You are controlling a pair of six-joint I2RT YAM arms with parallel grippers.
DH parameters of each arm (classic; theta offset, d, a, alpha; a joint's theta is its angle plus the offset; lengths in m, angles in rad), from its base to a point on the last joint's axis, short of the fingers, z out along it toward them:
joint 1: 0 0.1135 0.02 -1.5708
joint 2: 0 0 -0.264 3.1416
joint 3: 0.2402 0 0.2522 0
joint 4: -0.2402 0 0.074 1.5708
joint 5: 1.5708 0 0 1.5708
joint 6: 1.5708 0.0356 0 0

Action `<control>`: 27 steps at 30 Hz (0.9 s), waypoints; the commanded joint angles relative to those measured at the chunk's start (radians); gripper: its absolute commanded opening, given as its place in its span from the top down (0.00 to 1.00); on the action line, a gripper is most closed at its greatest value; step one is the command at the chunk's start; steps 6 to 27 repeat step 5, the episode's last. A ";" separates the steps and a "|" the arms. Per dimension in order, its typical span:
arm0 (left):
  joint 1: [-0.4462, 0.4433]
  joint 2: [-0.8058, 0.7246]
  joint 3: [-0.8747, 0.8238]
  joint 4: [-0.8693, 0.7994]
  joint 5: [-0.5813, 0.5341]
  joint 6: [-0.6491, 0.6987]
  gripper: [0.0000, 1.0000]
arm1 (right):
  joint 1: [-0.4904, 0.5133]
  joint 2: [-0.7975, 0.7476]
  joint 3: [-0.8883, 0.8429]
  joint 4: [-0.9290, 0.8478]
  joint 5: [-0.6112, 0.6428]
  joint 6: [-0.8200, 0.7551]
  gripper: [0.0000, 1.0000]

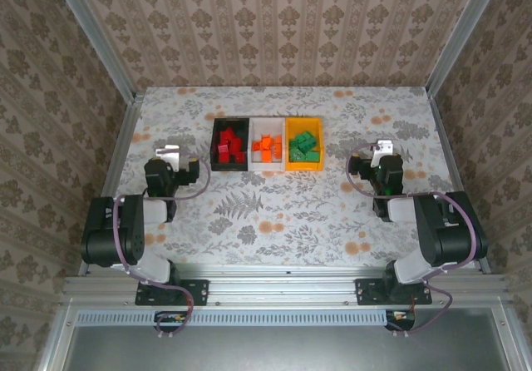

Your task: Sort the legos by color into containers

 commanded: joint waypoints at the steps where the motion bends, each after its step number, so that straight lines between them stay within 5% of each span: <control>1: 0.005 -0.002 0.018 -0.019 0.005 -0.020 0.00 | 0.007 0.000 0.001 0.004 -0.006 0.004 0.00; 27: -0.004 -0.005 0.010 -0.008 -0.018 -0.014 0.00 | 0.007 0.000 0.001 0.004 -0.006 0.005 0.00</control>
